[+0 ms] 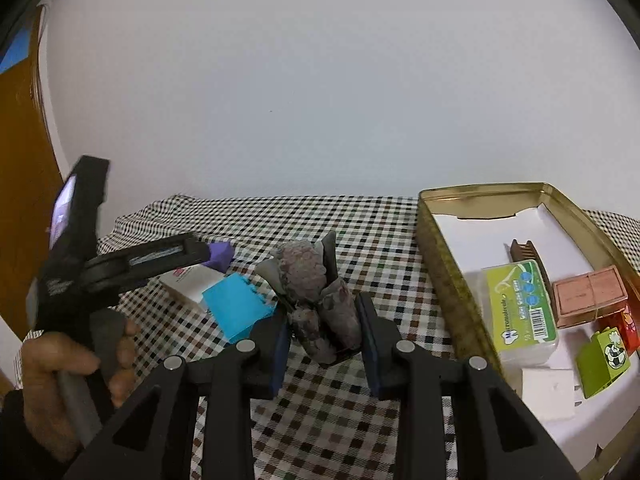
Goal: Organize rigid objects
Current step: 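Grasp the grey cloth object with the right gripper while the left grasps the white card box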
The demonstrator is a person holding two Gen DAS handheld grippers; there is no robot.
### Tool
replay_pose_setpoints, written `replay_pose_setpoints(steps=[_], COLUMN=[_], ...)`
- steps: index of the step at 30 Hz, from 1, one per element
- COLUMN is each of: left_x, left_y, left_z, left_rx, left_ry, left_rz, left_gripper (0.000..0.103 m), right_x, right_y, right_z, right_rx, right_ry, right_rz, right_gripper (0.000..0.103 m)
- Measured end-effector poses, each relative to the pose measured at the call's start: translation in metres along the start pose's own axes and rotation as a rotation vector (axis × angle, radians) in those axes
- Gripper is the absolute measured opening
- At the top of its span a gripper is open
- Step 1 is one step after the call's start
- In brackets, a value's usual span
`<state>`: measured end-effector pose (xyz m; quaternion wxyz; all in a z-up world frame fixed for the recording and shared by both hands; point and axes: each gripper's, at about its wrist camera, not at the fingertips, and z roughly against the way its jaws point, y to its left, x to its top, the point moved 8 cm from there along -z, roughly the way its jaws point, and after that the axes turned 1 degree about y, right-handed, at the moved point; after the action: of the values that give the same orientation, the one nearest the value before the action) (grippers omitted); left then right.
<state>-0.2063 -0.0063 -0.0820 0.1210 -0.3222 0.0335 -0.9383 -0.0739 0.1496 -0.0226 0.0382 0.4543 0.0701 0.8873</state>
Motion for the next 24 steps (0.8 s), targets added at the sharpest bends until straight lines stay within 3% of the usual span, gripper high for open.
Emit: replay_pose_setpoints(steps=[3, 6, 15, 19, 24], left_x=[-0.007, -0.012, -0.027, -0.027, -0.028], left_y=[-0.001, 0.012, 0.053, 0.064, 0.068], left_z=[-0.016, -0.017, 0.0, 0.009, 0.013], left_rx=[0.067, 0.075, -0.003, -0.024, -0.05], left_ry=[0.066, 0.08, 0.097, 0.061, 0.053], left_rz=[-0.041, -0.051, -0.158, -0.161, -0.174], left_gripper=[0.102, 0.102, 0.103, 0.079, 0.076], right_x=[0.0, -0.003, -0.006, -0.009, -0.006], right_y=[-0.002, -0.002, 0.004, 0.013, 0.013], right_z=[-0.01, -0.014, -0.016, -0.015, -0.012], right_rx=[-0.003, 0.004, 0.013, 0.019, 0.006], right_ry=[0.002, 0.006, 0.006, 0.0, -0.024], right_rz=[-0.027, -0.049, -0.029, -0.005, 0.015], right_gripper=[0.034, 0.034, 0.034, 0.034, 0.034])
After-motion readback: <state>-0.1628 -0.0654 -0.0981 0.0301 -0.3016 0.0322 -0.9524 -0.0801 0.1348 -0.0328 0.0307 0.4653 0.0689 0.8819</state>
